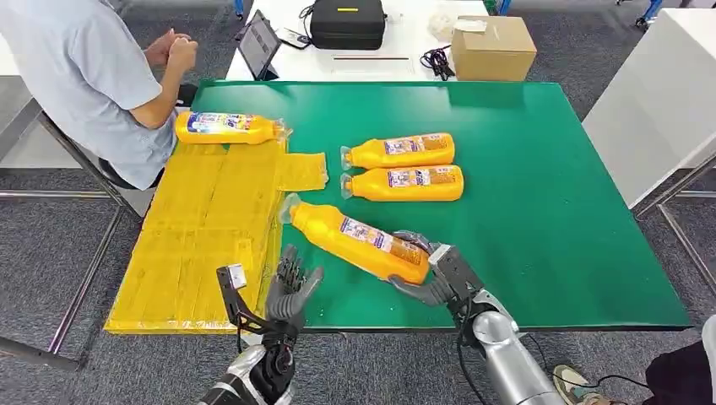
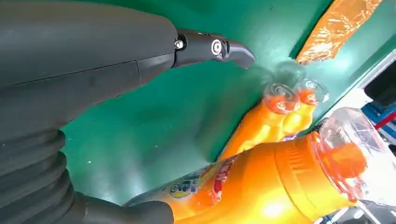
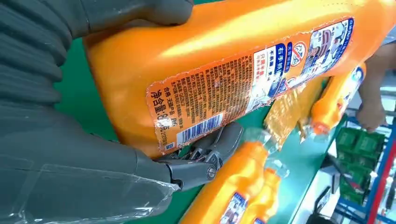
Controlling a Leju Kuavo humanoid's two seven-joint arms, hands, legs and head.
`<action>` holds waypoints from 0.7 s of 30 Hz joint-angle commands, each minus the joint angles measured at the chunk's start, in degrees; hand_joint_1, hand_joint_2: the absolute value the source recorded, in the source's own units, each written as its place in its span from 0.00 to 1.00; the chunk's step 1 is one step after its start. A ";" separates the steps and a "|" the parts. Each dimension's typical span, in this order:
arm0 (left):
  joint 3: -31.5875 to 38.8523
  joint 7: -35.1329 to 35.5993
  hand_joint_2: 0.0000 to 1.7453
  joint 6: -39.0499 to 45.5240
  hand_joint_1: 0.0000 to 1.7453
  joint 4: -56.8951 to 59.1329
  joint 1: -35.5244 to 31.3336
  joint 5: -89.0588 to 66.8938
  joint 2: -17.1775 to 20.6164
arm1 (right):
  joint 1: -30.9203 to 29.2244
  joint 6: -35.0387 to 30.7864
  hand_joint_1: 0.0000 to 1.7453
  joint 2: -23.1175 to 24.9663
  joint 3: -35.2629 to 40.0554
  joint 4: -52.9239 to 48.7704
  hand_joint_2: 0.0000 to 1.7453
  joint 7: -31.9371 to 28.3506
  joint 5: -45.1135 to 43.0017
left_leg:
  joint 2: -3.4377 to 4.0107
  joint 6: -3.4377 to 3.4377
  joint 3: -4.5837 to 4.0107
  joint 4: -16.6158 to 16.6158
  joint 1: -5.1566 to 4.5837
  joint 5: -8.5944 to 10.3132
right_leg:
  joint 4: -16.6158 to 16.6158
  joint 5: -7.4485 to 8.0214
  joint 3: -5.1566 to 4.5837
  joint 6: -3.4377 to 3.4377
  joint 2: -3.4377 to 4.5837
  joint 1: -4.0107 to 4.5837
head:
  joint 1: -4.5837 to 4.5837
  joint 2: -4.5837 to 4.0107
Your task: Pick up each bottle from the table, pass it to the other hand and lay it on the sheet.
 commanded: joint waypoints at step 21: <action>2.56 2.19 1.00 -34.57 0.00 2.96 -1.73 5.97 0.77 | -6.16 6.98 1.00 3.65 8.41 7.92 1.00 -7.71 2.37 | 0.24 -0.14 0.17 0.04 0.11 -0.12 | -0.02 -0.04 0.13 -0.17 0.18 0.13 | 0.02 0.00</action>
